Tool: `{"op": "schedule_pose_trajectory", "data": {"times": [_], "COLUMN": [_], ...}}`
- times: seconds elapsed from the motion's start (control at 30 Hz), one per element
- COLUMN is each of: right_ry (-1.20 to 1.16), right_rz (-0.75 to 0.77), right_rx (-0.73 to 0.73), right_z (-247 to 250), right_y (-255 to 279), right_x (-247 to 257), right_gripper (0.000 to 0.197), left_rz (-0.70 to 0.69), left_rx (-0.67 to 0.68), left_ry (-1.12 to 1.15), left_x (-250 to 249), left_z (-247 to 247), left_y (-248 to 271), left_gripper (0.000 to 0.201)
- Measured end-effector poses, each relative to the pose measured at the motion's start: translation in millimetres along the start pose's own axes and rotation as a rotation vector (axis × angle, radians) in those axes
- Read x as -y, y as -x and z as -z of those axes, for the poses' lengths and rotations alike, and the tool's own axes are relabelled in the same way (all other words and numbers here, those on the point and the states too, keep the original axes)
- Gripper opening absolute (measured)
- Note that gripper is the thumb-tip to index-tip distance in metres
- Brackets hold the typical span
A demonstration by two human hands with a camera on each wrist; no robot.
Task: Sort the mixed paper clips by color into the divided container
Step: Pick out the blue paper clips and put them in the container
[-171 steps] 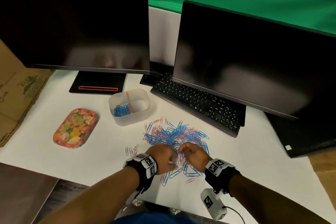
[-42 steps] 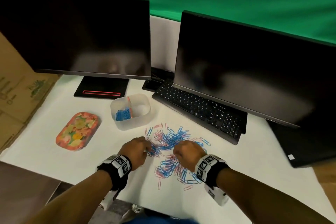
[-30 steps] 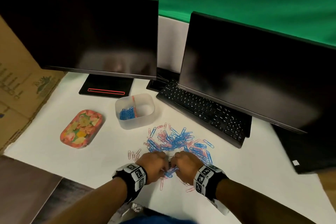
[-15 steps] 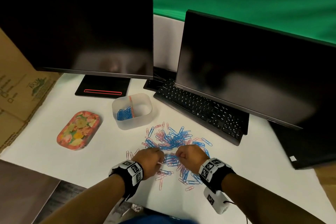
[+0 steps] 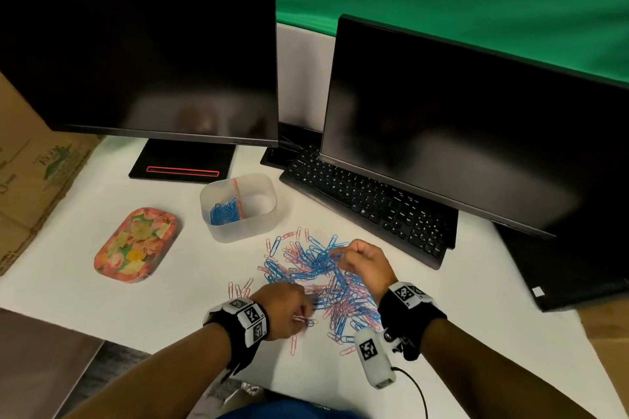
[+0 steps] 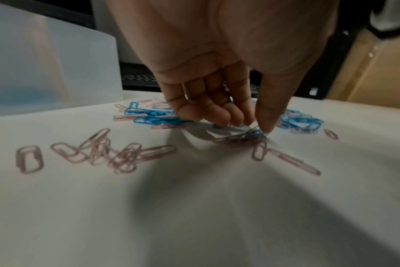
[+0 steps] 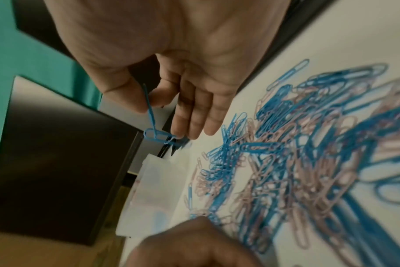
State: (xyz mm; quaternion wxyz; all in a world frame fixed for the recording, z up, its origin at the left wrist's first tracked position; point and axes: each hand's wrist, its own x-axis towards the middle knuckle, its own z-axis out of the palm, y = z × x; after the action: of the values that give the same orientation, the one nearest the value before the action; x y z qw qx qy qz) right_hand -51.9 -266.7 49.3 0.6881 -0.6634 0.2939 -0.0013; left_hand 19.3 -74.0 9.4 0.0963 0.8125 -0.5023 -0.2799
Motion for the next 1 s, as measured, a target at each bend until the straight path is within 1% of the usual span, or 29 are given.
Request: {"op": "schedule_pose_trajectory", "data": {"times": [0.07,0.13,0.2,0.27,0.33,0.5,0.6,0.77,0.87,1.0], "right_ry": [-0.167,-0.269,-0.295,-0.293,-0.271,-0.105,-0.059,0.037,0.135,0.080], "right_rz": [-0.043,-0.101,-0.150,-0.185,-0.195,-0.158,-0.162,-0.150,-0.136,-0.136], "right_rx": [-0.017,-0.039,-0.048,-0.039,-0.020,0.046,0.072,0.084,0.107,0.064], "right_z": [-3,-7,-9,-10,-9,-7,-7,-5,-4,-2], "right_y": [-1,-1,0,2,5,12,14,19,22,25], "right_x": [5,7,7,6,4,-1,-6,-16,-21,-22], "right_gripper": [0.027,0.024,0.018,0.017,0.018,0.019,0.020,0.017,0.019,0.015], "left_rz": [0.003,0.029,0.038,0.051,0.072,0.099,0.120,0.189,0.187,0.174], "left_rx": [0.014,0.002,-0.020,-0.039,-0.056,-0.075,-0.103,-0.096,-0.068,-0.068], "left_ry": [-0.037,-0.024,-0.019,-0.015,0.001,0.002,0.007,0.028,0.027,0.004], "left_x": [1,2,4,6,9,14,17,18,17,19], "left_z": [-1,-1,-2,-3,-3,2,3,2,1,-1], "left_y": [0,0,1,2,3,3,4,3,3,4], "left_gripper": [0.022,0.022,0.021,0.021,0.019,0.014,0.012,0.022,0.022,0.021]}}
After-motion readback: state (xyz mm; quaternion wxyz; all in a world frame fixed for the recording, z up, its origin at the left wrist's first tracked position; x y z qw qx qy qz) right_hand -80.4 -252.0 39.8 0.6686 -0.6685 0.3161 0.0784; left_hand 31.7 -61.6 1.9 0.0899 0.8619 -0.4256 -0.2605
